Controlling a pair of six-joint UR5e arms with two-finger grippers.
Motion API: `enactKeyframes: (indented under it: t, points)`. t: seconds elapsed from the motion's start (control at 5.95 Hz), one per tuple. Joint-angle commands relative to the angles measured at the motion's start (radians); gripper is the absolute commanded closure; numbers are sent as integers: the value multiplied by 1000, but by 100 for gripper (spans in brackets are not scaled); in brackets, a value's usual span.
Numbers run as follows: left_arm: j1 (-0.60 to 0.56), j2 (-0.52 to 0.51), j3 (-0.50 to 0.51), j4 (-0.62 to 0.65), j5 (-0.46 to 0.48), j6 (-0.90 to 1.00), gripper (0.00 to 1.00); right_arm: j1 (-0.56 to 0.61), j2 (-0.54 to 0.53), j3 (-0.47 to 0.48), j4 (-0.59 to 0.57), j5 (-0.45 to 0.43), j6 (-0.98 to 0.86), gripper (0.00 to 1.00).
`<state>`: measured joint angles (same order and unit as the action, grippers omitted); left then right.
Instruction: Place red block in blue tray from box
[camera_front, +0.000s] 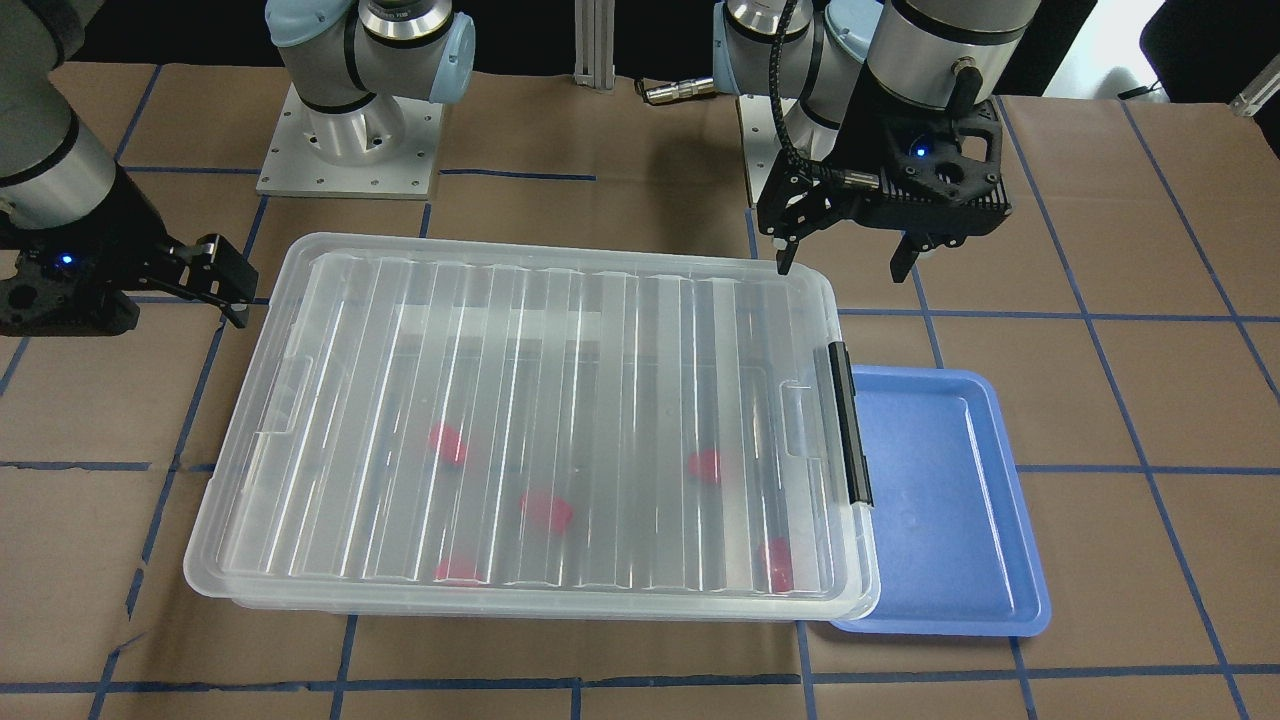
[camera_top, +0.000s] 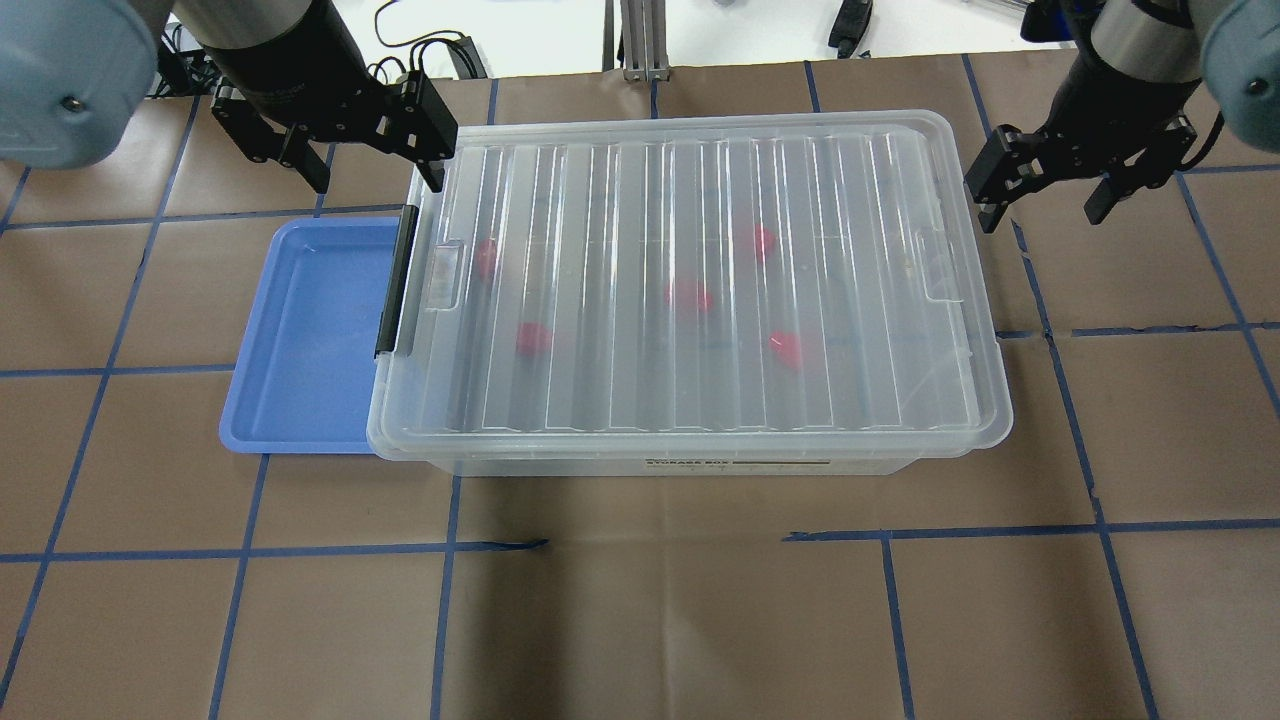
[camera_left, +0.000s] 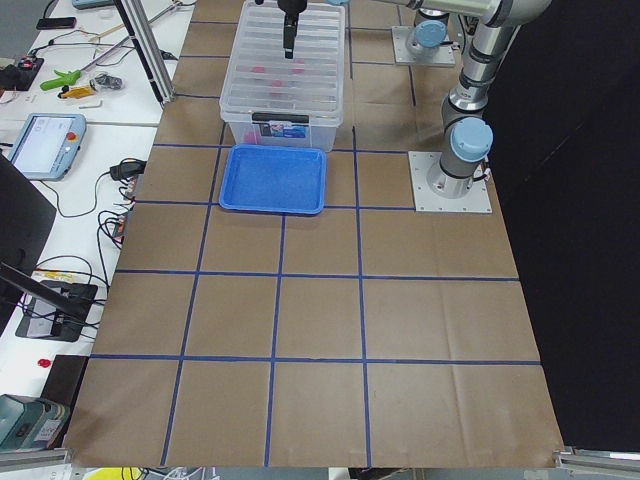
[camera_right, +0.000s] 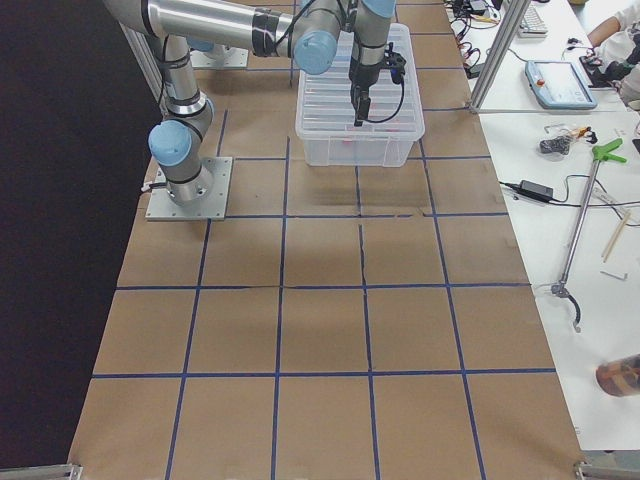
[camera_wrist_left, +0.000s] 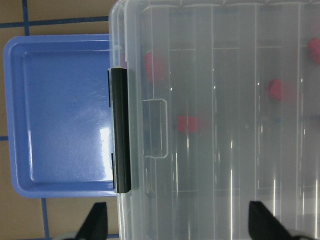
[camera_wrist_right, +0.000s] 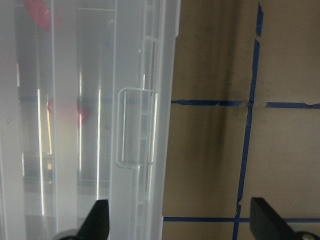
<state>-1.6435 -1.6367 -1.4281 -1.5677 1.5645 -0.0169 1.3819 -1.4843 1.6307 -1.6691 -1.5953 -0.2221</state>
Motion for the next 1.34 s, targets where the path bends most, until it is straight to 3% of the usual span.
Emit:
enactKeyframes:
  t: [0.0, 1.18]
  points:
    - [-1, 0, 0, 0, -1, 0, 2, -9, 1, 117, -110, -3, -10, 0]
    - [-1, 2, 0, 0, -1, 0, 2, -9, 15, 161, -121, -3, -42, 0]
